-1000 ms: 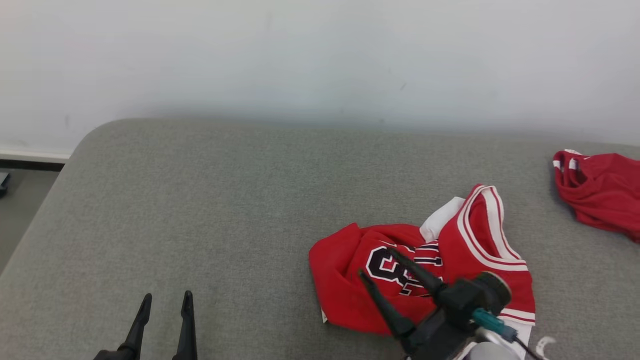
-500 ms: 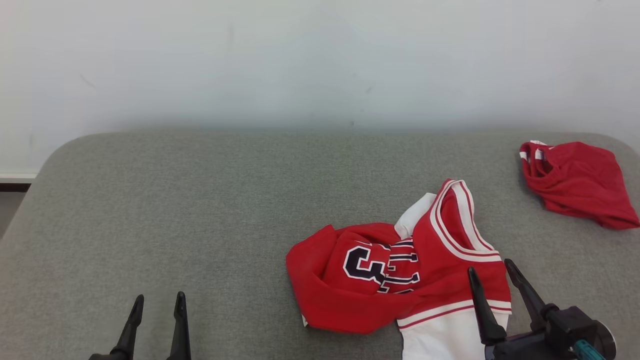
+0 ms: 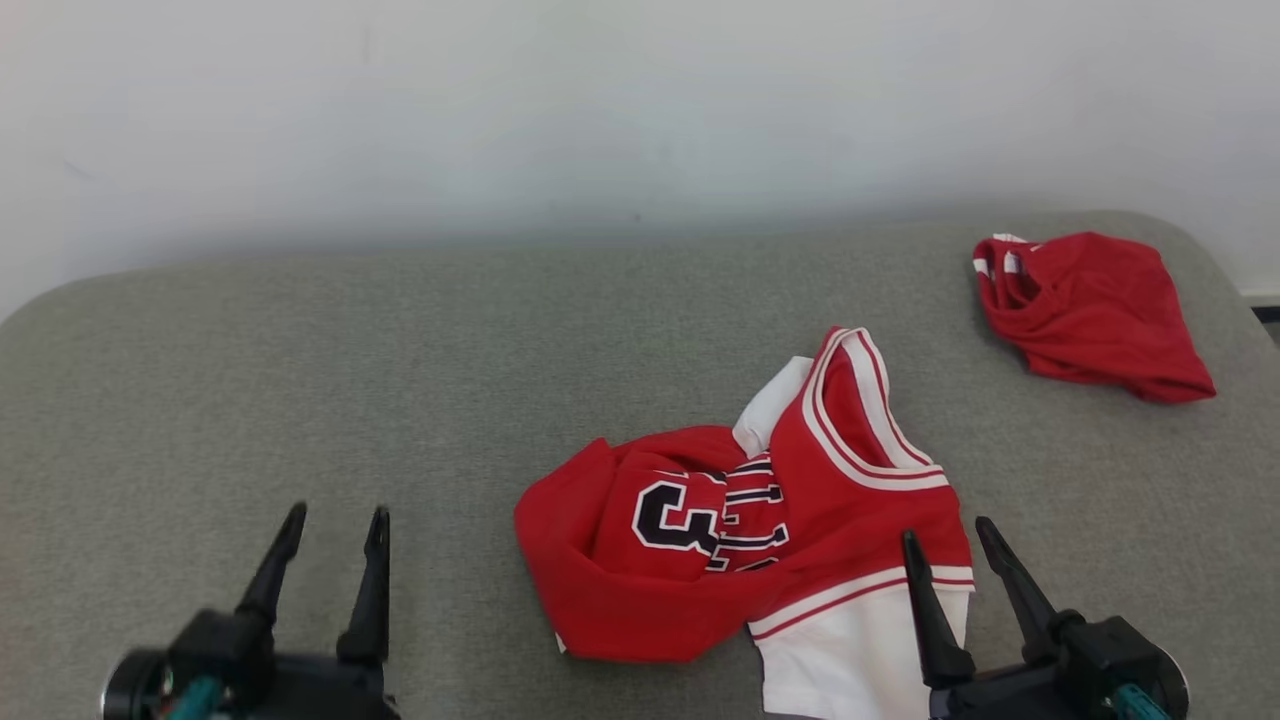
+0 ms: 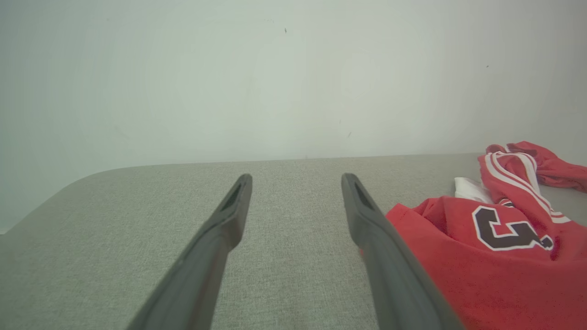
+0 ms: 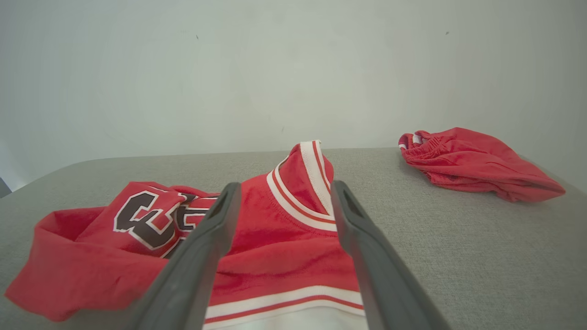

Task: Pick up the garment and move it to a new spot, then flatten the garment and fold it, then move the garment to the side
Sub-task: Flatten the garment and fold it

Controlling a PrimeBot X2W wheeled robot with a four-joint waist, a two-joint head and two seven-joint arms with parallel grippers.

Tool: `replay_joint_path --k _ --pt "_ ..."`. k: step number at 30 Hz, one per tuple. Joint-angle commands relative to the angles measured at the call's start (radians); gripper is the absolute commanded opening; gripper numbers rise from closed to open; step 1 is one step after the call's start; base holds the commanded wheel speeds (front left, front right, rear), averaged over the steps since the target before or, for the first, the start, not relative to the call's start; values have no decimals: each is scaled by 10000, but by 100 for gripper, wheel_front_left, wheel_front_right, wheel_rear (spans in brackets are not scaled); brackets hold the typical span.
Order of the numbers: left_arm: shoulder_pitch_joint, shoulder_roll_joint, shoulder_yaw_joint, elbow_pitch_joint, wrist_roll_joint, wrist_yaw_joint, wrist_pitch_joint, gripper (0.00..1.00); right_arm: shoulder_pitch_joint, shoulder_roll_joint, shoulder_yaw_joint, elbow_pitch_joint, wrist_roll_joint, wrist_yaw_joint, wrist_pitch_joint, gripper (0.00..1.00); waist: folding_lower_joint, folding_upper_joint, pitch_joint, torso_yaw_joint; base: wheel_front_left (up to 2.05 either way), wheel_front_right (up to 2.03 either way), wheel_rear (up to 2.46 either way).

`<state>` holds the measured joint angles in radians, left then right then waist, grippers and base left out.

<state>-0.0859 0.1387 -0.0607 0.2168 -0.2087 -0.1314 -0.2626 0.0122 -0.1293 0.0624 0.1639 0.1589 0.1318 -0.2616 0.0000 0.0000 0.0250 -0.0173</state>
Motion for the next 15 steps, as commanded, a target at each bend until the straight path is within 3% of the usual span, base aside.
replay_joint_path --k 1,6,15 --pt "-466 346 -245 150 -185 19 70 100 -174 87 71 32 -54 -27 -43 100 0 0 267 -296 0 0 0" --pt "-2024 1584 -1497 622 -1432 17 830 100 -546 229 213 240 -8 -28 -43 100 0 0 602 -742 0 0 0" --pt "-3718 3715 -4272 932 -4939 18 3166 100 -1006 524 395 591 13 -27 -43 100 0 0 1040 -1509 0 0 0"
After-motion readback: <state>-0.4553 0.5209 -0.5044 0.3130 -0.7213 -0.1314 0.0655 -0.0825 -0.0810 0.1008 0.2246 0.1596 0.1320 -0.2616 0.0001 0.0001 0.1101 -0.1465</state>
